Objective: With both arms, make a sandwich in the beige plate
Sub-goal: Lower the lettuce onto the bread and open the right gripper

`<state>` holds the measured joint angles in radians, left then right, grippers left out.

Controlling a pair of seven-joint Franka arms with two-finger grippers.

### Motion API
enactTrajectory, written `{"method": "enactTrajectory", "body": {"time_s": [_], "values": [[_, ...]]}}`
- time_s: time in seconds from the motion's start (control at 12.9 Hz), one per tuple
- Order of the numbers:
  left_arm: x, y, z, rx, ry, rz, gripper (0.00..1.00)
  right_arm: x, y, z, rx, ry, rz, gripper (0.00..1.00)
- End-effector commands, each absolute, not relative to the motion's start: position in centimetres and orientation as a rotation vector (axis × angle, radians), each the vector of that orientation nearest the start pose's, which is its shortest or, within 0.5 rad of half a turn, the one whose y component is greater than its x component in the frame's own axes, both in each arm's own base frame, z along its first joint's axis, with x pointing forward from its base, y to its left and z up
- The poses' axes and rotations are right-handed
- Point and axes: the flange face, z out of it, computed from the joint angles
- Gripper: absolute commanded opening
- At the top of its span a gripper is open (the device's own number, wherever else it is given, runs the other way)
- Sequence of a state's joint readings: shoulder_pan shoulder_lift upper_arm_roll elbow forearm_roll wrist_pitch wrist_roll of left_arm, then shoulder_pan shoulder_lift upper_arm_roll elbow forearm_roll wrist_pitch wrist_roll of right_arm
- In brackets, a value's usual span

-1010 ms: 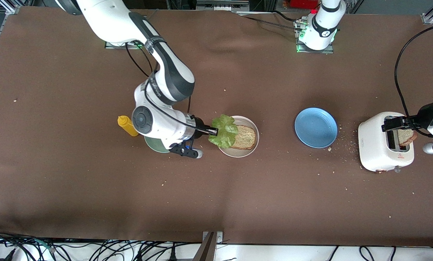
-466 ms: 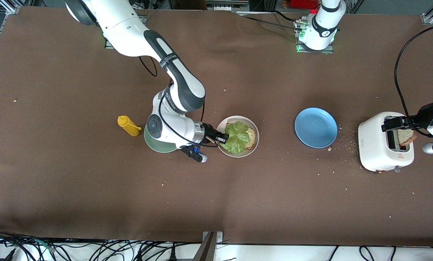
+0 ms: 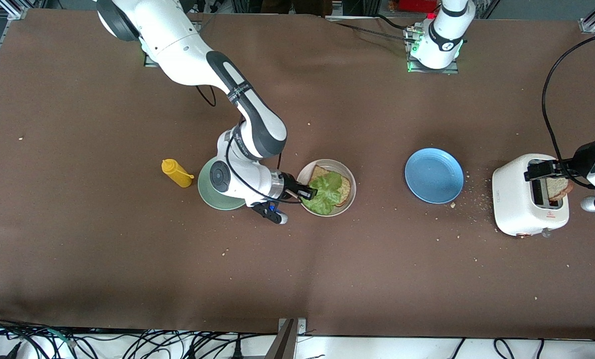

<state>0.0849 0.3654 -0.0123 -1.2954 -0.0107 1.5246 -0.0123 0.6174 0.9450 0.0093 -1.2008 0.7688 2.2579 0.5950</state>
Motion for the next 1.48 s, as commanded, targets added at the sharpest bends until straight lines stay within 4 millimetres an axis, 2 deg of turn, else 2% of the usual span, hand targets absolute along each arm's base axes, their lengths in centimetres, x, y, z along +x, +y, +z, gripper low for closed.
{"method": "enactTrajectory", "body": {"time_s": [0.0,0.16,0.31,0.54,0.7,0.78,0.85,1.09,1.17,1.32,1.4], "values": [[64.8,4.5,53.1,-3.131,-0.138,0.219,1.0,62.0,46.7,24.8,-2.601,0.419,0.273,1.0],[64.8,4.6,53.1,-3.129,-0.14,0.219,1.0,61.5,45.7,27.6,-2.766,0.26,0.267,1.0],[64.8,4.6,53.1,-3.129,-0.14,0.221,1.0,62.2,43.2,30.8,-2.847,0.223,0.265,1.0],[64.8,4.6,53.1,-3.129,-0.137,0.219,1.0,63.7,38.0,35.8,-2.987,0.151,0.222,1.0],[64.9,4.9,52.9,-3.115,-0.139,0.223,1.0,64.3,33.8,38.8,-3.102,0.037,0.216,1.0],[64.9,5.2,52.7,-3.114,-0.148,0.226,1.0,64.3,32.2,41.1,-3.157,-0.054,0.186,1.0],[64.8,6.0,52.7,-3.114,-0.155,0.226,1.0,64.5,30.3,42.9,-3.193,-0.081,0.167,1.0],[64.6,9.9,51.9,-3.11,-0.233,0.244,1.0,65.8,23.4,49.0,-3.216,0.07,0.052,1.0],[64.5,11.9,51.3,-3.101,-0.272,0.25,1.0,65.8,21.3,50.6,-3.216,0.11,0.053,1.0],[64.8,14.7,50.0,-3.071,-0.186,0.249,1.0,64.8,17.1,52.7,-3.236,0.074,0.164,1.0],[64.9,15.9,49.1,-3.075,-0.163,0.247,1.0,64.6,15.3,54.2,-3.23,0.086,0.161,1.0]]}}
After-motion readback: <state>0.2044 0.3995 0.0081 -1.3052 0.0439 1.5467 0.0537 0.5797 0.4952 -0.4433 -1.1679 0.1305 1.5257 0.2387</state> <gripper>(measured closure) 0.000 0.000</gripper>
